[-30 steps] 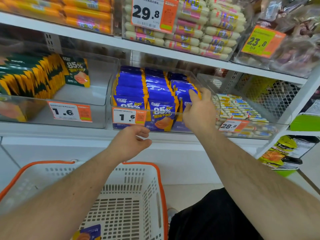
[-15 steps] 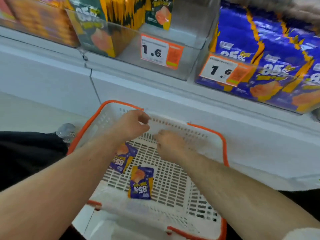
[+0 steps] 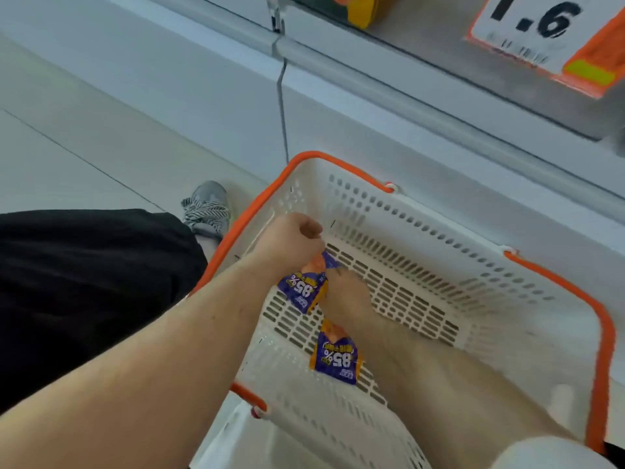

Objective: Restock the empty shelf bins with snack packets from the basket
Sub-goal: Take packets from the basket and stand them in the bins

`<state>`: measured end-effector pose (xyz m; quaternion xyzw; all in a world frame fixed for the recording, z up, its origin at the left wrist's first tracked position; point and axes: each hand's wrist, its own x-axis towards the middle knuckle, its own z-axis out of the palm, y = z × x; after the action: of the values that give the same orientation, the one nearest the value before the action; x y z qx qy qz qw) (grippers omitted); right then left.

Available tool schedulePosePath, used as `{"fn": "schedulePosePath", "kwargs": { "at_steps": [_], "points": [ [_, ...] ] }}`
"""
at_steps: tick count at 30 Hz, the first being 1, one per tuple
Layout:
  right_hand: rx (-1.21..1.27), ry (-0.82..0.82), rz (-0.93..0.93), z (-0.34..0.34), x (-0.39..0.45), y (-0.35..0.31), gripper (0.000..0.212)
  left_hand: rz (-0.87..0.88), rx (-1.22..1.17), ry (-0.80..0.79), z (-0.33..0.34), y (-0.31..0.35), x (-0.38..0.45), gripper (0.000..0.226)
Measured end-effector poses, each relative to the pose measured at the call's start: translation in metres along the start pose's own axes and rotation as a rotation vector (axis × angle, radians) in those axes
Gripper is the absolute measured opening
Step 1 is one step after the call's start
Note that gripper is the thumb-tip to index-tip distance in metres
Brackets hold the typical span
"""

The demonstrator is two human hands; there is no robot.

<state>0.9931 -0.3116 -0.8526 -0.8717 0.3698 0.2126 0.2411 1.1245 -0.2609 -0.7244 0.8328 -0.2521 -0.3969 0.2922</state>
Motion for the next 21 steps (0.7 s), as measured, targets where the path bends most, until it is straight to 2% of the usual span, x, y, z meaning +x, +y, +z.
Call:
{"fn": "schedulePosePath", "kwargs": {
  "at_steps": [4,6,8,10,11,12,14,15,17,20,21],
  "points": [
    [0.006,0.02,0.093,0.014,0.032,-0.019,0.114,-0.073,-0.079,0.012,0.005,-0.007,0.015,0.025],
    [-0.073,0.008,0.115,0.021,0.04,-0.024,0.129,-0.097,-0.089,0.027,0.004,-0.008,0.019,0.024],
    [-0.149,0.057,0.115,0.024,0.042,-0.028,0.13,-0.108,-0.094,0.031,0.003,-0.01,0.02,0.024],
    [-0.123,0.11,0.141,0.024,0.041,-0.031,0.122,-0.121,-0.079,0.025,0.003,-0.011,0.018,0.025],
    [-0.08,0.126,0.167,0.023,0.041,-0.03,0.108,-0.129,-0.073,0.023,0.004,-0.012,0.016,0.026],
    [0.011,0.126,0.207,0.021,0.042,-0.027,0.084,-0.134,-0.067,0.023,0.005,-0.012,0.015,0.027],
    [0.282,0.067,0.307,0.009,0.039,-0.02,0.022,-0.136,-0.043,0.022,0.006,-0.01,0.009,0.027],
    [0.415,0.031,0.333,0.003,0.036,-0.014,0.005,-0.129,-0.03,0.011,0.008,-0.007,0.006,0.027],
    [0.584,0.015,0.319,-0.008,0.026,-0.004,0.023,-0.115,-0.016,-0.047,0.012,0.001,-0.002,0.022],
    [0.781,0.109,0.346,-0.032,0.002,0.009,0.02,-0.091,0.06,-0.179,0.019,0.015,-0.02,0.007],
    [0.857,0.147,0.357,-0.041,-0.006,0.014,0.018,-0.103,0.077,-0.226,0.021,0.018,-0.025,0.012]
  ]
}}
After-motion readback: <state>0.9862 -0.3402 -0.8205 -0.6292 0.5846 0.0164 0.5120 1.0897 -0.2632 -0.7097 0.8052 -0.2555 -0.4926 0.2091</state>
